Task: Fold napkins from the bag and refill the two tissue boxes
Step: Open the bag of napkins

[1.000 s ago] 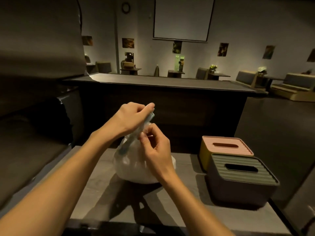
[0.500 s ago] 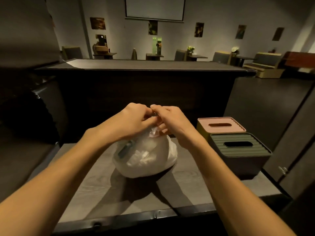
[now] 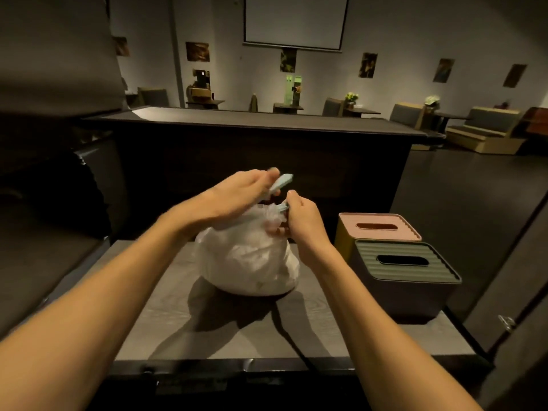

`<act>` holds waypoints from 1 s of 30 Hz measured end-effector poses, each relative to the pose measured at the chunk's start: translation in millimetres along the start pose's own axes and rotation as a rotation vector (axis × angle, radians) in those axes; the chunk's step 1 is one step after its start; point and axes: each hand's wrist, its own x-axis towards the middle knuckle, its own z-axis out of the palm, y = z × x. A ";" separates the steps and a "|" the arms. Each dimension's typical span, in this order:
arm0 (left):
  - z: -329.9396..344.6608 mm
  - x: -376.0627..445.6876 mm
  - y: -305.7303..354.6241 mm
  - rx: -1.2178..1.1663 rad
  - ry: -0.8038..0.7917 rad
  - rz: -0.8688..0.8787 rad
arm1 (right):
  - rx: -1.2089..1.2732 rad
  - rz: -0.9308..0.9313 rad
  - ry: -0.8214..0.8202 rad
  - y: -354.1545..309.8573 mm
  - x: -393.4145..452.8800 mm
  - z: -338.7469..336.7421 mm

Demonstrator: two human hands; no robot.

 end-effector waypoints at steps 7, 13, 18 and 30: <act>7.9 -60.5 -65.3 -0.227 0.118 -0.093 | 0.460 0.328 0.079 8.8 14.2 4.5; 20.8 -55.0 -92.8 -0.172 0.775 -0.126 | 0.559 0.349 0.049 7.5 25.0 36.4; -20.2 -40.4 -95.3 -0.131 1.082 -0.303 | 0.222 0.360 0.147 31.5 52.2 27.3; -18.1 -57.6 -123.7 0.123 0.964 -0.397 | -0.605 0.085 0.344 123.3 69.7 14.3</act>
